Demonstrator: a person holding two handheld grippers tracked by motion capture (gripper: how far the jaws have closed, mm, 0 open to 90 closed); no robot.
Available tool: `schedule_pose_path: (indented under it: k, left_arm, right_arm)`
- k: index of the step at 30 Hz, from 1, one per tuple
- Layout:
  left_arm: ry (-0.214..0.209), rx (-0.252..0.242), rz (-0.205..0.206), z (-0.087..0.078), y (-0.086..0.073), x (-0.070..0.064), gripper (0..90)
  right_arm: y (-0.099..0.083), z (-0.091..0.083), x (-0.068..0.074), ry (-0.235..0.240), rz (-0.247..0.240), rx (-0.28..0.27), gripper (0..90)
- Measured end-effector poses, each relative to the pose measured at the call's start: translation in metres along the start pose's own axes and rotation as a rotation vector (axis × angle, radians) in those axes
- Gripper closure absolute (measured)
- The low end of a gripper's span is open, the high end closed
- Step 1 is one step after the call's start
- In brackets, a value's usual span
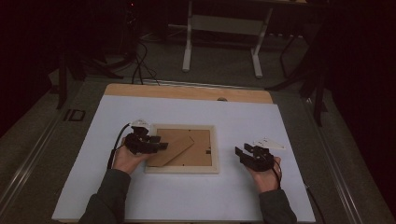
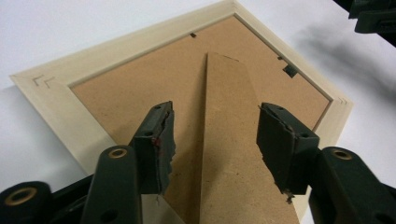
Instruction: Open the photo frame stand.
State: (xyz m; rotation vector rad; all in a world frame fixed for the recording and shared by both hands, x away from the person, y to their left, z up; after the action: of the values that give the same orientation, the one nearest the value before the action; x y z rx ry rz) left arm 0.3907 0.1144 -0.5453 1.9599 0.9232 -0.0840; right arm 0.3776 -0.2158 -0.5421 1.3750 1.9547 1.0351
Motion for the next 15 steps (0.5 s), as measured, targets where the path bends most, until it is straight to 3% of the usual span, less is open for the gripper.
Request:
schedule_pose_path:
  k: [15]
  left_arm:
    - [-0.036, 0.069, -0.032, 0.017, -0.009, 0.000, 42.9]
  right_arm:
    - [0.000, 0.000, 0.000, 0.002, 0.000, -0.003, 52.5]
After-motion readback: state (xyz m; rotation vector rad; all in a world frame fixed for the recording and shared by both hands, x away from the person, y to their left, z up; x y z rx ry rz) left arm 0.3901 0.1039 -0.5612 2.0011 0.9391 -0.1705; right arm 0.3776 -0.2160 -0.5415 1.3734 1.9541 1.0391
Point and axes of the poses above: each handheld gripper's, and its own axes: z roughly forward along the jaws, y roughly out of its top, x roughly to its left, the point moved 8 cm from there along z, roughly forward along the jaws, and after that the axes turned 9 degrees about -y, right-handed, at the moved point
